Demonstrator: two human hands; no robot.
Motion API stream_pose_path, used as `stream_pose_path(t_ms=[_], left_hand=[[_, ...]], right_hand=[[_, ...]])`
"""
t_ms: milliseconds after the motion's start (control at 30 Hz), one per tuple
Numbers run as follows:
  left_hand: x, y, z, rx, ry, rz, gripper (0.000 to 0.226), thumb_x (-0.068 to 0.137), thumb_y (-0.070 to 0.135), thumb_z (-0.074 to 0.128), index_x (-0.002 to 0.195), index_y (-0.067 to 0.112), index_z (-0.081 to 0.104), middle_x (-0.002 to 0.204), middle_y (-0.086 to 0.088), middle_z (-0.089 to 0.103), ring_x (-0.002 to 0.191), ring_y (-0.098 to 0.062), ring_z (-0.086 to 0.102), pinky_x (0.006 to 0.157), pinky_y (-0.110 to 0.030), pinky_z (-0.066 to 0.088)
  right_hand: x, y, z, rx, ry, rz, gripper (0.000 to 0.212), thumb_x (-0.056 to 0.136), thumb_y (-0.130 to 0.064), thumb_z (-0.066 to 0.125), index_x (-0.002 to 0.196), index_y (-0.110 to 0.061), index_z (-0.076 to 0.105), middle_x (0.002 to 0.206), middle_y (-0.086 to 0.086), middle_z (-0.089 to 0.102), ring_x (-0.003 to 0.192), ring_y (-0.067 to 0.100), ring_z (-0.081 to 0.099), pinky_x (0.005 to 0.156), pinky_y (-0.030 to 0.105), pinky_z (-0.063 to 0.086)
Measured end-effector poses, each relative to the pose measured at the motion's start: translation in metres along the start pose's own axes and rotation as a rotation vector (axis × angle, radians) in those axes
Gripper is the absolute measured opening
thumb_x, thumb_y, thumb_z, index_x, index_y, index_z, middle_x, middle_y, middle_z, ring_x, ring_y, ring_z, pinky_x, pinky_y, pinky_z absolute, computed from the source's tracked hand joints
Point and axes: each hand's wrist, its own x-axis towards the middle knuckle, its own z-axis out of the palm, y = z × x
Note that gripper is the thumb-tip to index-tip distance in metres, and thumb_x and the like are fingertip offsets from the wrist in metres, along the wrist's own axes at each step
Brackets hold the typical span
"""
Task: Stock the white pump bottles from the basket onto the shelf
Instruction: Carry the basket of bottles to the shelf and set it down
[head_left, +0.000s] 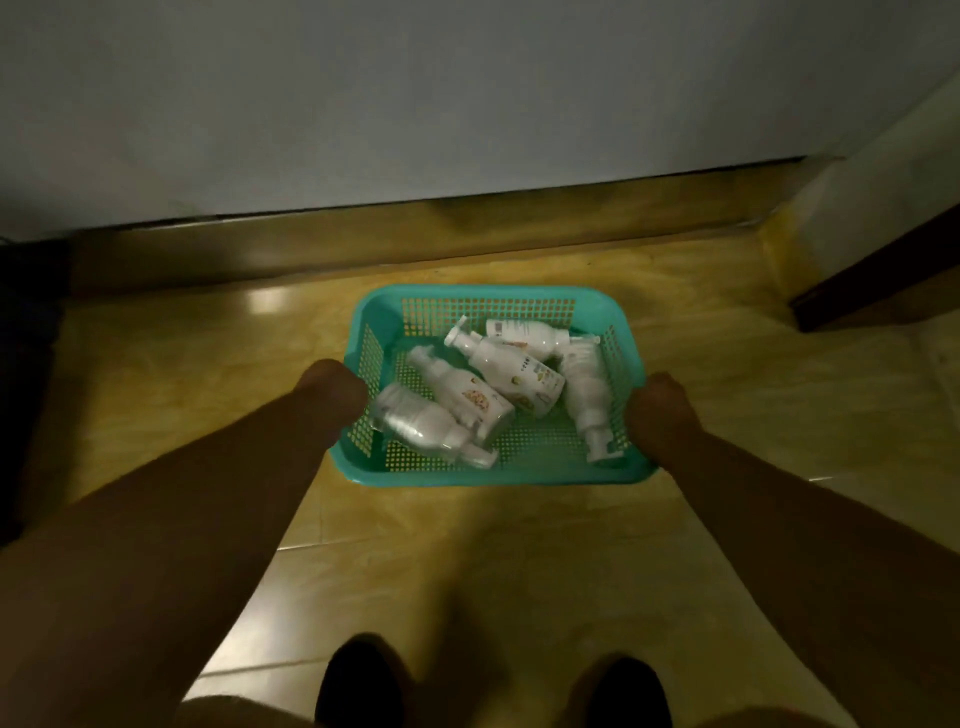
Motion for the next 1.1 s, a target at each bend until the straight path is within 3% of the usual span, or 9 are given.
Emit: stream_pose_path(t_ms=[100, 200, 333, 500, 600, 767, 933, 1033, 1100], left_hand=[[-0.054, 0.02, -0.041, -0.142, 0.03, -0.048, 0.019, 0.095, 0.007, 0.05, 0.101, -0.002, 0.065, 0.096, -0.014, 0.068, 0.102, -0.032, 0.067, 0.06, -0.027, 0.047], [-0.105, 0.038, -0.09, -0.309, 0.09, -0.03, 0.022, 0.086, 0.009, 0.059, 0.096, -0.011, 0.061, 0.095, -0.024, 0.069, 0.09, -0.038, 0.07, 0.061, -0.036, 0.049], [-0.185, 0.069, -0.174, -0.277, 0.008, 0.085, 0.026, 0.09, 0.012, 0.061, 0.096, -0.013, 0.063, 0.084, -0.024, 0.064, 0.074, -0.034, 0.064, 0.062, -0.037, 0.047], [-0.283, 0.102, -0.273, -0.065, -0.063, 0.228, 0.025, 0.093, 0.017, 0.058, 0.074, 0.0, 0.059, 0.067, -0.017, 0.059, 0.055, -0.028, 0.055, 0.05, -0.029, 0.044], [-0.319, 0.117, -0.318, 0.011, -0.133, 0.281, 0.033, 0.091, 0.027, 0.06, 0.082, -0.005, 0.066, 0.07, -0.023, 0.069, 0.055, -0.034, 0.066, 0.049, -0.037, 0.055], [-0.367, 0.138, -0.366, 0.344, -0.143, 0.578, 0.048, 0.095, 0.038, 0.043, 0.072, 0.003, 0.066, 0.063, -0.011, 0.069, 0.044, -0.017, 0.067, 0.036, -0.02, 0.044], [-0.426, 0.153, -0.385, 0.653, -0.17, 0.931, 0.037, 0.101, 0.037, 0.038, 0.101, 0.014, 0.067, 0.101, -0.006, 0.069, 0.09, -0.015, 0.067, 0.067, -0.018, 0.048], [-0.46, 0.157, -0.377, 0.703, -0.188, 1.017, 0.036, 0.099, 0.036, 0.041, 0.076, 0.017, 0.062, 0.077, 0.002, 0.062, 0.071, -0.01, 0.064, 0.053, -0.015, 0.044], [-0.486, 0.153, -0.364, 0.722, -0.195, 1.048, 0.037, 0.099, 0.036, 0.041, 0.078, 0.016, 0.064, 0.08, 0.0, 0.063, 0.072, -0.011, 0.064, 0.055, -0.017, 0.045]], right_hand=[[-0.049, -0.006, -0.054, 0.187, 0.103, 0.046, 0.029, 0.099, -0.01, 0.046, 0.121, 0.007, 0.054, 0.127, 0.028, 0.057, 0.112, 0.042, 0.06, 0.088, 0.041, 0.051], [-0.1, -0.014, -0.123, 0.255, 0.163, 0.06, 0.03, 0.099, -0.016, 0.046, 0.121, 0.002, 0.052, 0.124, 0.025, 0.057, 0.106, 0.041, 0.061, 0.083, 0.04, 0.052], [-0.18, -0.026, -0.222, 0.276, 0.249, 0.044, 0.026, 0.099, -0.019, 0.047, 0.117, -0.001, 0.052, 0.119, 0.023, 0.056, 0.094, 0.037, 0.059, 0.074, 0.034, 0.041], [-0.29, -0.037, -0.325, 0.302, 0.337, 0.095, 0.023, 0.099, -0.019, 0.047, 0.113, -0.002, 0.051, 0.109, 0.022, 0.054, 0.094, 0.041, 0.06, 0.072, 0.036, 0.041], [-0.353, -0.041, -0.365, 0.352, 0.402, 0.125, 0.01, 0.1, -0.021, 0.047, 0.103, -0.012, 0.05, 0.096, 0.007, 0.048, 0.077, 0.025, 0.057, 0.056, 0.024, 0.036], [-0.46, -0.042, -0.396, 0.437, 0.498, 0.262, 0.009, 0.102, -0.022, 0.045, 0.106, -0.015, 0.05, 0.097, 0.003, 0.051, 0.068, 0.006, 0.046, 0.051, 0.015, 0.029], [-0.567, -0.032, -0.39, 0.552, 0.605, 0.413, 0.009, 0.103, -0.025, 0.044, 0.102, -0.019, 0.051, 0.09, 0.0, 0.056, 0.07, 0.007, 0.058, 0.047, 0.017, 0.036], [-0.62, -0.017, -0.375, 0.572, 0.659, 0.51, 0.011, 0.102, -0.026, 0.044, 0.102, -0.017, 0.052, 0.092, 0.001, 0.056, 0.071, 0.006, 0.056, 0.05, 0.018, 0.035], [-0.652, -0.004, -0.363, 0.553, 0.713, 0.563, 0.011, 0.102, -0.027, 0.045, 0.1, -0.019, 0.051, 0.092, 0.0, 0.054, 0.071, 0.005, 0.053, 0.052, 0.02, 0.036]])
